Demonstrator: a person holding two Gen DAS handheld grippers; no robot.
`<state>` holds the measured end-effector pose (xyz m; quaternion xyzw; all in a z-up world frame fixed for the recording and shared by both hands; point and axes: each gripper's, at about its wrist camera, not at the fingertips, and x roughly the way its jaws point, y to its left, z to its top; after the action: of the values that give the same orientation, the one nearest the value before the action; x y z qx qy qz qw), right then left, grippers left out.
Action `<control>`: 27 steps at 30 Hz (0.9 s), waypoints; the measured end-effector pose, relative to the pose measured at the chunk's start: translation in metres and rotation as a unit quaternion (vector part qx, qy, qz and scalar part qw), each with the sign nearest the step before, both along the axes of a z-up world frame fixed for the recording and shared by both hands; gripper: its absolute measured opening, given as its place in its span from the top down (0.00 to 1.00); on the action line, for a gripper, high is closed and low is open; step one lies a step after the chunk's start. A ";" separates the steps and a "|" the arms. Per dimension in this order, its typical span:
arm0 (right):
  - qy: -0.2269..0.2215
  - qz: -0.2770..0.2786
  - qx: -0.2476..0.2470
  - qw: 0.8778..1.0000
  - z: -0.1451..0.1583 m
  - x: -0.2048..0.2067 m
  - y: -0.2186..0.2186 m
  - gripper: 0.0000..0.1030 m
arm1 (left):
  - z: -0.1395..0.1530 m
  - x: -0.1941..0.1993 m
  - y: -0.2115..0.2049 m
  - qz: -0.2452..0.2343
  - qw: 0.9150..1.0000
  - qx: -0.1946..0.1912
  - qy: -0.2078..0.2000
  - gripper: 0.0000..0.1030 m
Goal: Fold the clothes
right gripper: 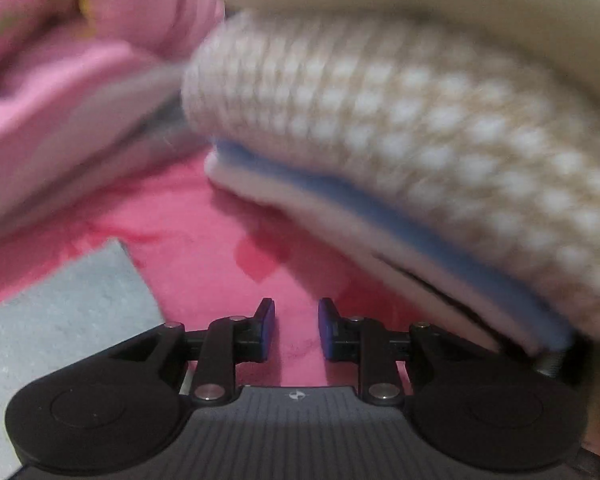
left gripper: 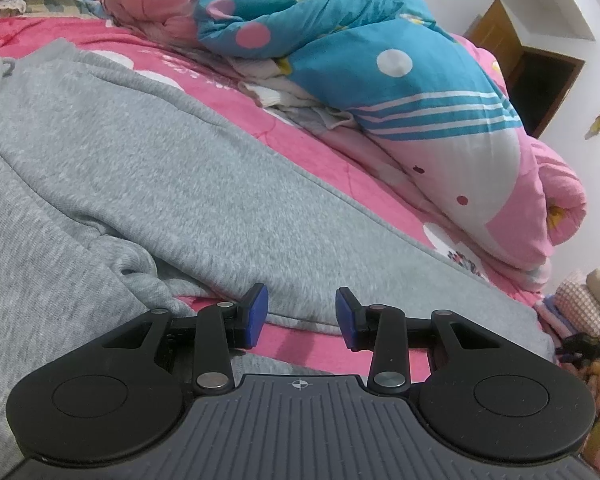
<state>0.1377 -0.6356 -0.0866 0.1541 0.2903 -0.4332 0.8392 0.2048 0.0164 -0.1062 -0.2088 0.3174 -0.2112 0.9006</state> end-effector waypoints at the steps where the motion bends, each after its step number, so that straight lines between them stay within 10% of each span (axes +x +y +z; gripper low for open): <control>1: -0.026 0.029 0.002 0.999 0.007 -0.005 0.010 0.75 | 0.000 0.000 0.000 0.001 1.000 0.000 0.000 0.64; 7: -0.013 0.257 0.021 0.966 -0.010 -0.007 0.082 0.68 | 0.000 -0.001 -0.001 0.003 1.000 0.002 -0.001 0.64; 15: 0.015 0.086 0.009 0.996 -0.019 -0.085 0.032 0.64 | 0.000 0.001 0.004 0.003 1.000 -0.016 0.011 0.64; 27: -0.121 -0.009 0.183 0.976 -0.015 -0.108 0.049 0.61 | 0.000 0.002 0.004 0.006 1.000 -0.019 0.013 0.64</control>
<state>0.0295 -0.5867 -0.1016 0.3588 0.2592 -0.3583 0.8220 0.2071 0.0204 -0.1061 -0.2300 0.3235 -0.2092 0.8937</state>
